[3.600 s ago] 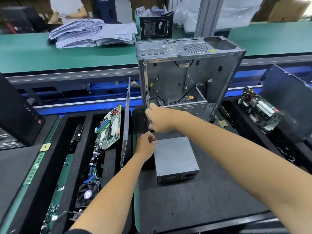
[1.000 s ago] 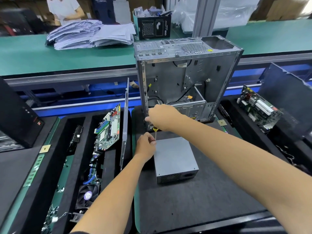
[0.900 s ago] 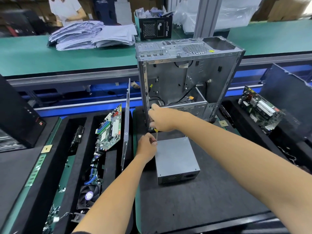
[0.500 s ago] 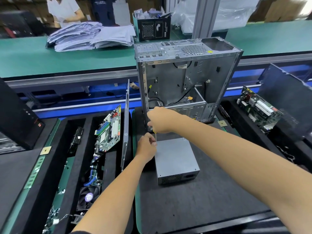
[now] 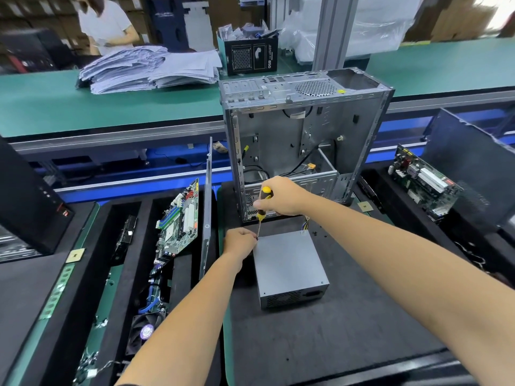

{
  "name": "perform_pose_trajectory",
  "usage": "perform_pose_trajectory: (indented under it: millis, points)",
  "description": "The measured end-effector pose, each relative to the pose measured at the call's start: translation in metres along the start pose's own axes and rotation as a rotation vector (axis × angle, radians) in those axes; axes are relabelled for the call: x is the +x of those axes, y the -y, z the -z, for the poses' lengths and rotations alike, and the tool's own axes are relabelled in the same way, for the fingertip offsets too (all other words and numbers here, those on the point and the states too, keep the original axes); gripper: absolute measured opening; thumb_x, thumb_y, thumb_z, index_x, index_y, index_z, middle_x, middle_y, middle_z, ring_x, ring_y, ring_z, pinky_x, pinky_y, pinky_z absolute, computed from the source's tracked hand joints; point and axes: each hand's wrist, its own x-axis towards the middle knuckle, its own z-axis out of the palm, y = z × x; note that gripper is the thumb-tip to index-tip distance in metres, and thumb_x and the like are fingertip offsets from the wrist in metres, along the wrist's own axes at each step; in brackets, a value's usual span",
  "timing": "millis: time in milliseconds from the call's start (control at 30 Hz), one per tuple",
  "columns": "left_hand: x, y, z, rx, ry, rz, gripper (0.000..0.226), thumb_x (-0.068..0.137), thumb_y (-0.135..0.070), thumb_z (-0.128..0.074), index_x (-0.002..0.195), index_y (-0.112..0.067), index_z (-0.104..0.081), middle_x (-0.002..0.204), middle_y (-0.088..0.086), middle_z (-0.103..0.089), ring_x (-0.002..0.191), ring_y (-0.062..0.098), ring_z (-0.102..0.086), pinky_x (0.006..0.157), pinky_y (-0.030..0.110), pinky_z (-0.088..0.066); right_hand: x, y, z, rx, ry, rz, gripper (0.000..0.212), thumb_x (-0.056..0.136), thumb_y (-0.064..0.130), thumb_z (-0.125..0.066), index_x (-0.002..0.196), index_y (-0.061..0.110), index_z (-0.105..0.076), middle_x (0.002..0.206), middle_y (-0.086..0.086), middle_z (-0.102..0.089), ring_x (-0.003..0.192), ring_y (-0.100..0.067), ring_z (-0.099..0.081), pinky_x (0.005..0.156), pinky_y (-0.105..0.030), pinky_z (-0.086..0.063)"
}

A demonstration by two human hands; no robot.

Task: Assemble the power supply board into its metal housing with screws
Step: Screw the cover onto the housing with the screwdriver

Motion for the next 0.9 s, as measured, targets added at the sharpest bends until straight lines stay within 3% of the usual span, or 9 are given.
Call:
perform_pose_trajectory:
  millis: [133,267,333,500,633,800,900]
  points:
    - [-0.001,-0.007,-0.006,0.105,-0.038,-0.05,0.022,0.081,0.004,-0.052,0.075,-0.009,-0.069,0.083,0.005,-0.065,0.082,0.021,-0.056,0.065,0.022,-0.043,-0.002,-0.011,0.012,0.003,-0.097,-0.013,0.029,0.087,0.034,-0.065,0.074,0.012,-0.051,0.07,-0.001,-0.051,0.061,-0.014,-0.047,0.053,-0.024,-0.038]
    - [-0.006,-0.024,-0.025,0.446,-0.068,-0.234,0.022,0.083,0.0,-0.054,0.08,-0.018,-0.066,0.092,0.0,-0.061,0.092,0.021,-0.056,0.082,0.034,-0.051,-0.007,-0.03,0.029,0.013,-0.165,-0.059,0.036,0.088,0.038,-0.063,0.07,0.012,-0.044,0.066,-0.002,-0.047,0.058,-0.017,-0.045,0.055,-0.029,-0.038]
    - [-0.007,-0.033,-0.036,0.5,-0.099,-0.312,0.021,0.082,0.001,-0.055,0.084,-0.017,-0.066,0.091,-0.001,-0.059,0.091,0.02,-0.055,0.084,0.036,-0.051,-0.012,-0.043,0.037,-0.008,-0.199,-0.093,0.039,0.089,0.038,-0.061,0.068,0.013,-0.04,0.066,-0.002,-0.044,0.057,-0.016,-0.041,0.054,-0.029,-0.035]
    - [-0.009,-0.058,-0.074,0.619,0.195,-0.623,0.02,0.08,0.001,-0.054,0.09,-0.01,-0.068,0.091,0.005,-0.066,0.083,0.019,-0.056,0.072,0.026,-0.044,-0.022,-0.077,0.05,-0.042,-0.178,-0.255,0.032,0.09,0.023,-0.053,0.067,0.013,-0.034,0.062,-0.004,-0.041,0.053,-0.02,-0.041,0.049,-0.029,-0.032]
    - [-0.003,-0.069,-0.114,0.819,0.381,-0.722,0.024,0.079,0.002,-0.054,0.093,-0.007,-0.071,0.098,0.01,-0.071,0.094,0.026,-0.063,0.075,0.027,-0.046,-0.029,-0.111,0.046,-0.021,-0.116,-0.388,0.023,0.092,0.016,-0.05,0.074,0.01,-0.037,0.07,-0.007,-0.045,0.059,-0.025,-0.045,0.048,-0.03,-0.033]
    - [0.009,-0.069,-0.155,1.065,0.446,-0.734,0.008,0.079,-0.003,-0.054,0.082,-0.01,-0.056,0.1,0.019,-0.063,0.093,0.037,-0.062,0.069,0.036,-0.046,-0.031,-0.154,0.03,-0.056,-0.096,-0.49,0.025,0.092,0.019,-0.052,0.073,0.013,-0.037,0.085,-0.01,-0.055,0.071,-0.027,-0.053,0.05,-0.03,-0.036]
    - [0.019,-0.067,-0.174,1.192,0.462,-0.754,0.009,0.083,-0.007,-0.053,0.092,-0.005,-0.056,0.105,0.019,-0.061,0.098,0.038,-0.061,0.072,0.04,-0.046,-0.029,-0.177,0.027,-0.045,-0.081,-0.529,0.02,0.092,0.019,-0.053,0.079,0.009,-0.041,0.08,-0.01,-0.054,0.071,-0.027,-0.054,0.045,-0.029,-0.037]
